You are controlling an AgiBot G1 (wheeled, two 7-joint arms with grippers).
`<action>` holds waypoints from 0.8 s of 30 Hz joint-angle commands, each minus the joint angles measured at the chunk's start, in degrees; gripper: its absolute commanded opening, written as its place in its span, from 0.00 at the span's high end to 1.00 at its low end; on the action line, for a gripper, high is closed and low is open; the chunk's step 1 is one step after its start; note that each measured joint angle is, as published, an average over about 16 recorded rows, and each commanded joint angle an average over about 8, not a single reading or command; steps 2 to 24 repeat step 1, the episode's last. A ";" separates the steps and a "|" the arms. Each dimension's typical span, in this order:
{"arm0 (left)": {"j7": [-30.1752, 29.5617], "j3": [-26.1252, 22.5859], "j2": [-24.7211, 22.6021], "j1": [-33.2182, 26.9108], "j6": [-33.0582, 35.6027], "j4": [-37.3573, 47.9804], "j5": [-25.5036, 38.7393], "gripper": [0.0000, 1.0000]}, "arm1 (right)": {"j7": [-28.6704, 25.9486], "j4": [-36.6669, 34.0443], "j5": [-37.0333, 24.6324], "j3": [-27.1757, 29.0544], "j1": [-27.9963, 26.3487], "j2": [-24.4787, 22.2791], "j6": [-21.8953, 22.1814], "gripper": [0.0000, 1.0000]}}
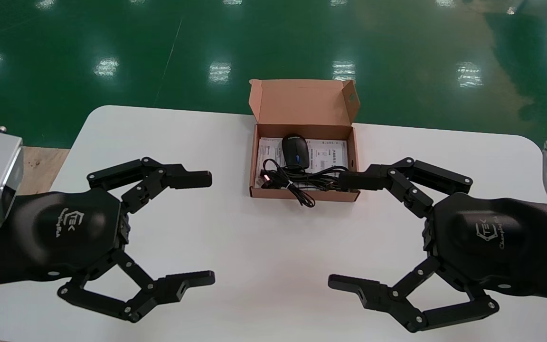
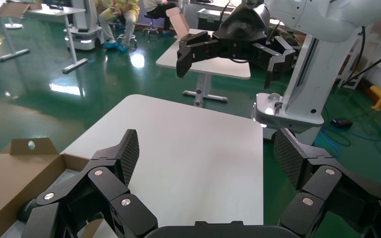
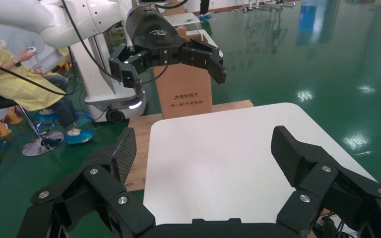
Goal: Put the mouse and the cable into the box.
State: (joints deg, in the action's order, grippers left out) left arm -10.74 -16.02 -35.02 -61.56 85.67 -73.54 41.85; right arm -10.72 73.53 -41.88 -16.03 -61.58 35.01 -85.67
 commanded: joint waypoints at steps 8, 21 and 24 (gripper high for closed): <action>0.00 0.00 0.00 0.00 0.00 0.00 0.00 0.00 | 0.00 0.00 0.00 0.00 0.00 0.00 0.00 0.00; 0.00 0.00 0.00 0.00 0.00 0.00 0.00 0.00 | 0.00 0.00 0.00 0.00 0.00 0.00 0.00 0.00; 0.00 0.00 0.00 0.00 0.00 0.00 0.00 0.00 | 0.00 0.00 0.00 0.00 0.00 0.00 0.00 0.00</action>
